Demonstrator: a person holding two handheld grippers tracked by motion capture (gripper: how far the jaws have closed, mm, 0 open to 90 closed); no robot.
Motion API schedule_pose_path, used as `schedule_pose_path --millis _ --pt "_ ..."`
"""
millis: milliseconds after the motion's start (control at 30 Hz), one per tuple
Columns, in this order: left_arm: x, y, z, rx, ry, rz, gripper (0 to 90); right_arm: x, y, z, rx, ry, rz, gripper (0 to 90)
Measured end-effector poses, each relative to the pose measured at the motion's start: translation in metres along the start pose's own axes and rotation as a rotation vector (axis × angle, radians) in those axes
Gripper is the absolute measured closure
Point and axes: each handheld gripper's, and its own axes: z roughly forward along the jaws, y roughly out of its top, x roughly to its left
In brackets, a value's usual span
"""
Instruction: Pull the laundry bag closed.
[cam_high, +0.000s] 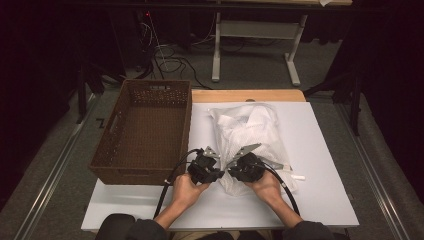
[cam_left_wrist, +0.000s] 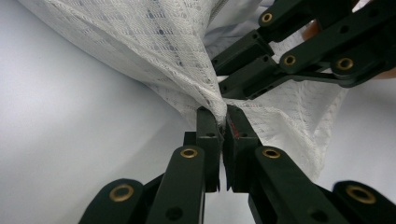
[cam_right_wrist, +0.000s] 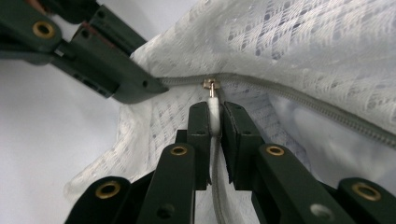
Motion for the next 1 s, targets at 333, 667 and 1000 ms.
schedule_pose_path --millis 333,667,1000 --pt "0.000 -0.001 0.001 0.005 0.005 0.000 85.4 0.001 0.003 0.005 0.011 0.003 -0.010 84.5" --pt "-0.001 -0.003 0.007 0.047 0.072 0.030 85.8 0.002 -0.001 -0.002 0.042 -0.030 -0.038 85.3" --pt "0.001 -0.005 0.013 0.068 0.089 0.035 86.4 0.002 -0.005 -0.007 0.060 -0.039 -0.052 85.9"
